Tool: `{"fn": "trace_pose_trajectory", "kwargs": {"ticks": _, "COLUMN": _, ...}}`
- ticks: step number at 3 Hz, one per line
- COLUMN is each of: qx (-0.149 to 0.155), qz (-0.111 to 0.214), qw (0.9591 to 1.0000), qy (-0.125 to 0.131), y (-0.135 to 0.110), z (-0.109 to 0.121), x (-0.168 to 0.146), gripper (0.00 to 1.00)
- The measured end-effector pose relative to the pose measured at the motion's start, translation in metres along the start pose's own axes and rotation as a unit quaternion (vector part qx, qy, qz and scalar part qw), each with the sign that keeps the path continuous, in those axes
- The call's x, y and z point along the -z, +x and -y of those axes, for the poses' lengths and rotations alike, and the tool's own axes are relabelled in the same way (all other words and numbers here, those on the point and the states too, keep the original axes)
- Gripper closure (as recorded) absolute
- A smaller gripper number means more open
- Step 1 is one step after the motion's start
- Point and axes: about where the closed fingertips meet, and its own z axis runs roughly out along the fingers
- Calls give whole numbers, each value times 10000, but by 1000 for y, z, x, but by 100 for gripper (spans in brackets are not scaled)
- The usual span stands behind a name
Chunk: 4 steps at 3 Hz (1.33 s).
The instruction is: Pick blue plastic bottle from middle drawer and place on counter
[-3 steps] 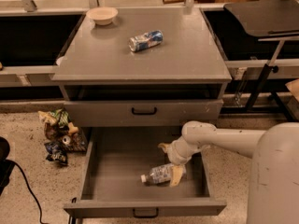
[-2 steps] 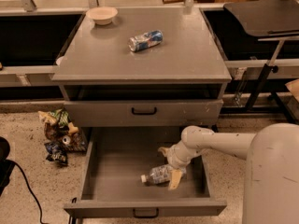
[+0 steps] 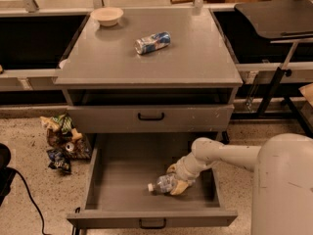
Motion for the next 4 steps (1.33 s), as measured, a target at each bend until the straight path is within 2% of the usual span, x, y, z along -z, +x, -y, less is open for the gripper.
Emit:
{"fn": "trace_pose_trajectory", "kwargs": {"ticks": 1, "qx": 20, "qz": 81, "qw": 9998, "qy": 195, "y": -1, "z": -1, "x": 16, "gripper": 66}}
{"fn": "trace_pose_trajectory", "kwargs": {"ticks": 2, "qx": 209, "qz": 152, "qw": 9981, "qy": 565, "y": -12, "z": -5, "x": 64, "gripper": 89}}
{"fn": "trace_pose_trajectory", "kwargs": {"ticks": 3, "qx": 497, "qz": 224, "qw": 9937, "qy": 976, "y": -23, "z": -10, "x": 135, "gripper": 100}}
{"fn": "trace_pose_trajectory", "kwargs": {"ticks": 4, "qx": 498, "qz": 225, "qw": 9937, "qy": 975, "y": -23, "z": -10, "x": 135, "gripper": 100}}
